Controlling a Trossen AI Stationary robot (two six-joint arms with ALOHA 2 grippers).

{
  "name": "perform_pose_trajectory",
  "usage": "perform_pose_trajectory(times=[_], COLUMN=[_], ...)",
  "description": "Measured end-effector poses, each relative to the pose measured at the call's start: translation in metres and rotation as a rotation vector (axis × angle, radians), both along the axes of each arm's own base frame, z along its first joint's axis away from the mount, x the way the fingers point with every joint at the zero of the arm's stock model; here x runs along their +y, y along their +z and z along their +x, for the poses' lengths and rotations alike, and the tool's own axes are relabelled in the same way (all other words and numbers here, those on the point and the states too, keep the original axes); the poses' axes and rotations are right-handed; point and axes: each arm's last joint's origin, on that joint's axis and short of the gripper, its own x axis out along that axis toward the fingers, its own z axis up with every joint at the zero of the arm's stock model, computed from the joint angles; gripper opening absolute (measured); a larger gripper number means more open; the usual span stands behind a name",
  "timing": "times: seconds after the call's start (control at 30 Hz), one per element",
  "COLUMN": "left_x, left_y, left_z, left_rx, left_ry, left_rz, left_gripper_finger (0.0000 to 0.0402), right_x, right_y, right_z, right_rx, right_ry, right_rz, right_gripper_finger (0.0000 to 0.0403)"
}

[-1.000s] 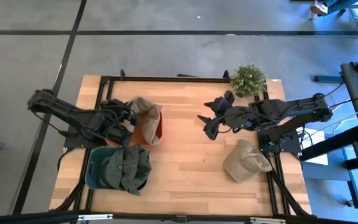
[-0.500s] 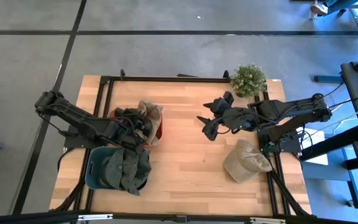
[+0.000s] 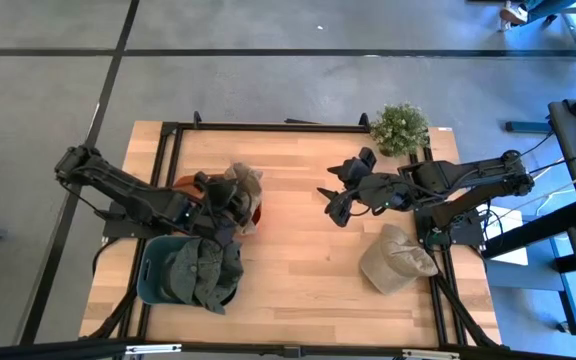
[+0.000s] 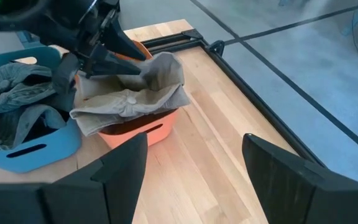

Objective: Pick & Place hat
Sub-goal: Put the brown cap into the orange bin

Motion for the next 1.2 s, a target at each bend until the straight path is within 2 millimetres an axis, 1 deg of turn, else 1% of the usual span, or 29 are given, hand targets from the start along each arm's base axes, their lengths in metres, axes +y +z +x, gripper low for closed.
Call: perform_pose_trajectory(times=[0.1,0.17,0.27,0.37,0.43,0.53,0.67,0.77,0.9,1.07,1.2], left_x=[0.0,0.0,0.001,0.003,0.005,0.005,0.005,0.005,0.005,0.01,0.015], left_y=[0.006,0.013,0.032,0.055,0.068,0.081,0.09,0.093,0.093,0.092,0.092], left_z=[0.001,0.0,-0.003,-0.009,-0.014,-0.022,-0.029,-0.031,-0.03,-0.029,-0.027], left_rx=[-0.007,0.002,-0.009,-0.025,-0.027,-0.045,-0.056,-0.058,-0.031,-0.024,-0.025], left_ry=[-0.028,-0.052,-0.081,-0.119,-0.174,-0.286,-0.426,-0.467,-0.476,-0.453,-0.429], left_rz=[0.015,0.031,0.051,0.064,0.055,0.011,-0.031,-0.025,0.002,0.009,0.008], left_gripper_finger=[0.0166,0.018,0.0195,0.02,0.0201,0.0197,0.0195,0.0194,0.0194,0.0194,0.0194], right_x=[0.0,0.0,0.0,-0.001,0.0,0.003,0.009,0.017,0.032,0.048,0.059], right_y=[0.0,-0.001,-0.002,-0.006,-0.01,-0.017,-0.026,-0.036,-0.056,-0.093,-0.124], right_z=[0.0,-0.001,-0.002,-0.005,-0.008,-0.014,-0.027,-0.037,-0.045,-0.049,-0.052], right_rx=[0.0,-0.005,-0.013,0.015,0.049,0.106,0.188,0.296,0.435,0.589,0.706], right_ry=[-0.004,-0.02,-0.056,-0.081,-0.081,-0.12,-0.276,-0.395,-0.509,-0.607,-0.678], right_rz=[0.005,0.029,0.077,0.13,0.206,0.379,0.59,0.668,0.715,0.782,0.909], right_gripper_finger=[0.0265,0.0265,0.0265,0.0265,0.0265,0.0265,0.0265,0.0265,0.0265,0.0265,0.0265])
